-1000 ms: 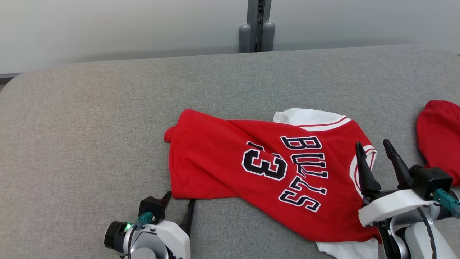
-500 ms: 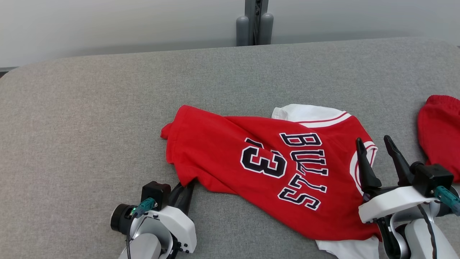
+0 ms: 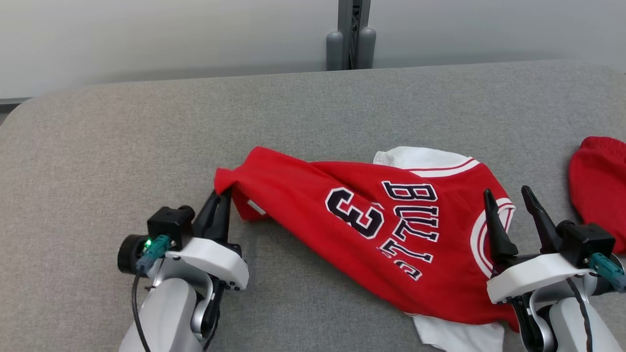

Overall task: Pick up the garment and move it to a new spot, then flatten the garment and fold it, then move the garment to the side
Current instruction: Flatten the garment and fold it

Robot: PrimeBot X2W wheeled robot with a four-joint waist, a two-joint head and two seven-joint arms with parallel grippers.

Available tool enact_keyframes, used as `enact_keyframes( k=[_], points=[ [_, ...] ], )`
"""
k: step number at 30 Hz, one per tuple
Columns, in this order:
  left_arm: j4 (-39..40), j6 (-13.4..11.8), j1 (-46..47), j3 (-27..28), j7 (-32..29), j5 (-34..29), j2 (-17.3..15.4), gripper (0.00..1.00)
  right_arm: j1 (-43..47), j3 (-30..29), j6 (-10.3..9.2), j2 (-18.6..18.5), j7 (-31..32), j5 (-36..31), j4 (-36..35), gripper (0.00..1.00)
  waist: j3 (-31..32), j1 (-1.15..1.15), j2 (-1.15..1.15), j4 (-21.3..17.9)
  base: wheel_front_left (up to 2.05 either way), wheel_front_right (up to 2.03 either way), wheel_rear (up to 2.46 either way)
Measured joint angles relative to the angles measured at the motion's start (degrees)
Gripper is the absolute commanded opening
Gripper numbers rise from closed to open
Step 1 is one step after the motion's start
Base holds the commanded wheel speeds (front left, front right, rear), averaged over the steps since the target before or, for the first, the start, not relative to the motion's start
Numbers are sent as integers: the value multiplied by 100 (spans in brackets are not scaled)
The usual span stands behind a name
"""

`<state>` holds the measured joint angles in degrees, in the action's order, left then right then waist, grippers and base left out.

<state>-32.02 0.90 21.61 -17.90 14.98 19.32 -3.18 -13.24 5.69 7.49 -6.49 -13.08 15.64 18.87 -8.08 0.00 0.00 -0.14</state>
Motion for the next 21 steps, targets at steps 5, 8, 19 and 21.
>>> enact_keyframes(
  k=[5,8,19,21],
  points=[
    [781,-18,-105,493,1,-386,-8,0,3,5,0,29,-1,-4,37,100,88,0,0,7,0,0,0],
    [973,9,-185,593,0,-598,-5,0,5,8,0,40,-5,-4,64,100,136,0,0,9,0,0,0],
    [617,97,-382,456,-1,-1189,-153,0,38,-1,0,98,-48,3,132,100,246,0,0,63,0,0,0],
    [352,108,-381,330,-112,-1274,-163,0,63,-2,0,101,-51,3,149,100,257,0,0,67,0,0,0]
  ],
)
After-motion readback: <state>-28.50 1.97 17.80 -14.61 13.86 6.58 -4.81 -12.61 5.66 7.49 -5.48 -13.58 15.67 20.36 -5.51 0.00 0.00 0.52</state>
